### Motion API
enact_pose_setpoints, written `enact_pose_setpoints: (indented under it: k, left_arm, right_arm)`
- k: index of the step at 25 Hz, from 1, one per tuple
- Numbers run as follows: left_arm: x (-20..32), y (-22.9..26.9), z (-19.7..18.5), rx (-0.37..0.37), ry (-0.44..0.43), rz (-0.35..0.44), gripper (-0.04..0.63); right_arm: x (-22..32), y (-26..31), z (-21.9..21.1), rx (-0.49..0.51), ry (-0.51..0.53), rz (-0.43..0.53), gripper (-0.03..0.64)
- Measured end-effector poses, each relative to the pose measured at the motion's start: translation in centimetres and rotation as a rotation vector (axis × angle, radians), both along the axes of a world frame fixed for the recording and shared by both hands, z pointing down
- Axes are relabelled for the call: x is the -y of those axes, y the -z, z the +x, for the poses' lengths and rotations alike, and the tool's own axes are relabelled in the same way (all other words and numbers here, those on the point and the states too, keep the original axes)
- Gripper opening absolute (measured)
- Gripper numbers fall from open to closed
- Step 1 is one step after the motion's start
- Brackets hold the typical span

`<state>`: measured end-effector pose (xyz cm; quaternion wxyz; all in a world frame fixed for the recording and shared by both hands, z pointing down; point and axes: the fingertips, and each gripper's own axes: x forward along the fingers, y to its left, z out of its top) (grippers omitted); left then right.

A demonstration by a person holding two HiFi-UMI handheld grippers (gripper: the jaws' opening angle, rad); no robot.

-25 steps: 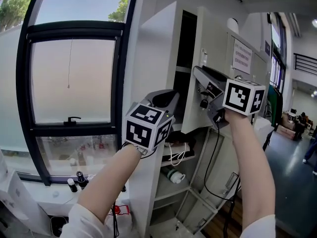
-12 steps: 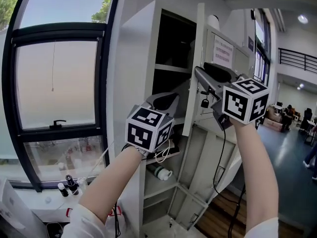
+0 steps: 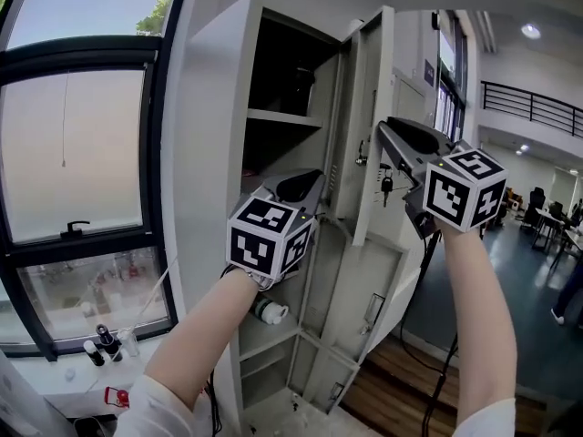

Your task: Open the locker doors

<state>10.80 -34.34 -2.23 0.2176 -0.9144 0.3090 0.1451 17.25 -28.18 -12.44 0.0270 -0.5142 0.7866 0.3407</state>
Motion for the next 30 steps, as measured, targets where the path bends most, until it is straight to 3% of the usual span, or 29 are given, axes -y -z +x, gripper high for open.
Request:
enact_pose_setpoints:
  k: [4,7,15,24,30]
  left_arm:
    - [-0.7,-1.0,1.9,0.010,-0.042,-0.001,0.018]
    - [-0.9,-1.6,3.0,0.021,-0.059,-0.005,0.018]
    - [-0.7,-2.1,4.8,0.033,-0.076,-0.018,0.018]
    - [0.5,-3.1,4.2,0.048,-0.069,-0.032,0.018]
    - [1.1,-3.7,3.7,0.024,-0.083,-0.046,0.018]
  right_arm:
    - [-0.4,-0.4,3.2,-0.020,-0.130,0.017,0.059]
    - [-0.4,-0.6,5.2,0.001,-0.164,0.010,0.028]
    - [1.3,-0.5,12.6,0.146,-0.318,0.018,0.028]
    - [3.7,-1.7,17.9,0.384,-0.297,-0.034,0.028]
    - [2.6,-1.7,16.0,0.348,-0.259,0.014,0.028]
